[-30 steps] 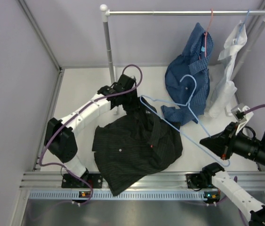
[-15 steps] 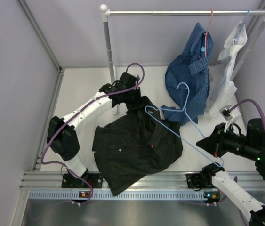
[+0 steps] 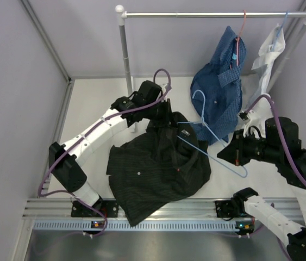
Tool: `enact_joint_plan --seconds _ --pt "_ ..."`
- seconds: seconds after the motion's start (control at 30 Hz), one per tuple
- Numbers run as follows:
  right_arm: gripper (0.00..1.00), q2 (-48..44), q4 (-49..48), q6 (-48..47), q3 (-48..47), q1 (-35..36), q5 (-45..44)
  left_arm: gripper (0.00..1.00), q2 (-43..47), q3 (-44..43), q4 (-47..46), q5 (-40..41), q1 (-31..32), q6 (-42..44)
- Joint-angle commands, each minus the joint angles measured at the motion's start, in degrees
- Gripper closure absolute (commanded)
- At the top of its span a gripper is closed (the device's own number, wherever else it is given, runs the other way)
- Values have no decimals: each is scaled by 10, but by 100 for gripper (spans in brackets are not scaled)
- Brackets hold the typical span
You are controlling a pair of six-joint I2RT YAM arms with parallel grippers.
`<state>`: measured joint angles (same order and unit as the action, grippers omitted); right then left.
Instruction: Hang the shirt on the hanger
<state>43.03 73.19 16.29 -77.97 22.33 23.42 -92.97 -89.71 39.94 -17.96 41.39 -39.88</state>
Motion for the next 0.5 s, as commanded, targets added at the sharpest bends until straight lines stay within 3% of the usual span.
enact_joint_plan --seconds 0.0,0.03,0.23,0.37,0.47 --pt "100 1 -118 1 19 -6 78 100 36 -64 -10 -91 2 29" --pt "100 1 -129 8 33 -6 68 100 34 -75 -10 -136 2 30" --pt "100 -12 -215 26 91 -6 24 100 48 -143 -11 -190 30 46" --pt "100 -34 -341 50 152 -6 99 100 51 -166 -10 -229 46 70" --pt "100 -48 -417 60 192 -6 109 100 59 -171 -10 -272 48 84"
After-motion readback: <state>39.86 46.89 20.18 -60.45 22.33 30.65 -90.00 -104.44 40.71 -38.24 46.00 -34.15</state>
